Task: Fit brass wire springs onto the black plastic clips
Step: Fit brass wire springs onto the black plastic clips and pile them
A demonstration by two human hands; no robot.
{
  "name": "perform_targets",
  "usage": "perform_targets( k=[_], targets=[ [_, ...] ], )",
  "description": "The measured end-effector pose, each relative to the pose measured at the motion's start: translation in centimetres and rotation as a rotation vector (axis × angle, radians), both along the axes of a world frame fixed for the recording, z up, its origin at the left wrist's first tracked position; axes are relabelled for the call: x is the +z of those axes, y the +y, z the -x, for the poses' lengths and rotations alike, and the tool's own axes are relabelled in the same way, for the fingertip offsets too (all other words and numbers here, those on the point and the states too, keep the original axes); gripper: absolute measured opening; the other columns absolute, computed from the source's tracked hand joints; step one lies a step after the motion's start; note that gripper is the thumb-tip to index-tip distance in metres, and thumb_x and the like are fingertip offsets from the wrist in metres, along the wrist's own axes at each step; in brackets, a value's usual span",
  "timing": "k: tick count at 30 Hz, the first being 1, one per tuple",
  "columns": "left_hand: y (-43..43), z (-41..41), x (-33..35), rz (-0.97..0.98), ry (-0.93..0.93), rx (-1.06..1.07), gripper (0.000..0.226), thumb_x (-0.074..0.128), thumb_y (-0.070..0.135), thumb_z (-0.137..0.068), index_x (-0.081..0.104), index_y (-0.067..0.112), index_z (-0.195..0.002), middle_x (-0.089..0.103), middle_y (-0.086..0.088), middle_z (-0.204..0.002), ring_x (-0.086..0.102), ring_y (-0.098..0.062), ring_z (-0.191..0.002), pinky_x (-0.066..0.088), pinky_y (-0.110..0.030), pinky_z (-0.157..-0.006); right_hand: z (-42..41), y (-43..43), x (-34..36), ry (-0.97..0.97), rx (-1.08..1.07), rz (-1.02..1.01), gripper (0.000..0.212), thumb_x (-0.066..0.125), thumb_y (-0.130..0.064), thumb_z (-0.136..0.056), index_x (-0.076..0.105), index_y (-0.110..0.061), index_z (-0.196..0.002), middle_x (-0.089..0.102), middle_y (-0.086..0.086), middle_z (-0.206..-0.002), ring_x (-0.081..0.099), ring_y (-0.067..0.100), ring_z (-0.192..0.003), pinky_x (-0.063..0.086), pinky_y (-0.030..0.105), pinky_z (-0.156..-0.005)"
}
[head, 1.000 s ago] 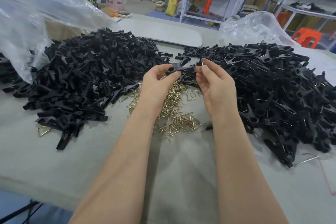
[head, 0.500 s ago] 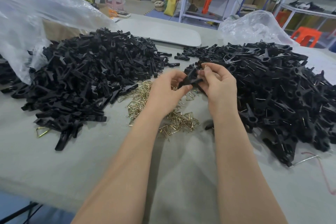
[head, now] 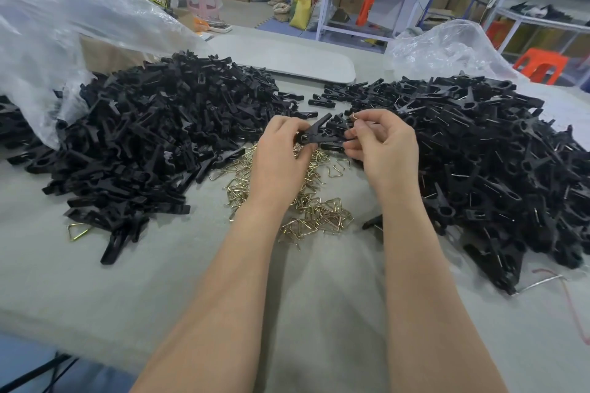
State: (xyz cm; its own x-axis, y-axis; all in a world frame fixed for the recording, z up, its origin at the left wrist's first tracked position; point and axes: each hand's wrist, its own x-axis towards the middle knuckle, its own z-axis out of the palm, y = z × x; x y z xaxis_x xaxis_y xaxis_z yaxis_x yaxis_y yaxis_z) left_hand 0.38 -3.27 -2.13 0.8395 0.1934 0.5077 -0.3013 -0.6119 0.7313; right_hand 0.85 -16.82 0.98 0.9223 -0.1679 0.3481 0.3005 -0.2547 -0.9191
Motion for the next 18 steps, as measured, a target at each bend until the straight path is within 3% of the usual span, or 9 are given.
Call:
perform_targets(
  k=[5,8,12,15,18],
  targets=[
    [-0.1,0.0,0.1,-0.018,-0.024,-0.013,0.025,0.067,0.012,-0.086,0.065,0.014,-0.111,0.054,0.008,-0.105,0.054,-0.008,-0.096,0.048,-0.028,-0.093,0.0,-0.1,0.0,-0.051,-0.001,0.138,0.021,0.052,-0.005,-0.095,0.055,-0.010,-0.114,0.065,-0.004,-0.078,0.057,-0.007,-0.056,0.046,0.007,-0.057],
    [0.0,0.0,0.1,-0.061,-0.044,-0.019,0.026,0.067,0.011,-0.086,0.065,0.013,-0.111,0.058,0.005,-0.108,0.056,-0.010,-0.097,0.047,-0.028,-0.092,0.0,-0.4,0.1,-0.049,0.024,0.174,0.014,0.056,-0.008,-0.093,0.050,-0.011,-0.106,0.067,-0.009,-0.076,0.060,-0.010,-0.067,0.043,0.004,-0.060],
    [0.0,-0.1,0.0,-0.132,-0.060,-0.047,0.028,0.067,0.007,-0.084,0.065,0.013,-0.111,0.059,0.005,-0.110,0.054,-0.009,-0.097,0.046,-0.029,-0.091,0.0,-0.7,0.1,-0.029,0.035,0.356,0.010,0.059,-0.015,-0.092,0.050,-0.016,-0.097,0.066,-0.016,-0.072,0.059,0.003,-0.083,0.038,0.004,-0.071],
    [0.0,-0.1,-0.1,-0.141,-0.047,-0.056,0.025,0.068,0.008,-0.084,0.066,0.015,-0.109,0.058,0.007,-0.107,0.052,-0.006,-0.094,0.046,-0.027,-0.091,-0.1,-1.0,0.0,-0.007,0.033,0.369,0.007,0.058,-0.014,-0.092,0.053,-0.017,-0.095,0.067,-0.013,-0.073,0.062,0.001,-0.076,0.043,0.009,-0.071],
    [0.1,-0.1,0.0,-0.012,0.026,-0.064,0.019,0.068,0.014,-0.085,0.064,0.024,-0.101,0.057,0.009,-0.100,0.054,-0.006,-0.089,0.045,-0.021,-0.085,-0.2,-1.1,-0.1,-0.011,-0.021,0.168,0.014,0.054,-0.007,-0.093,0.057,-0.020,-0.089,0.068,-0.005,-0.071,0.062,-0.001,-0.057,0.048,0.013,-0.060]
  ],
)
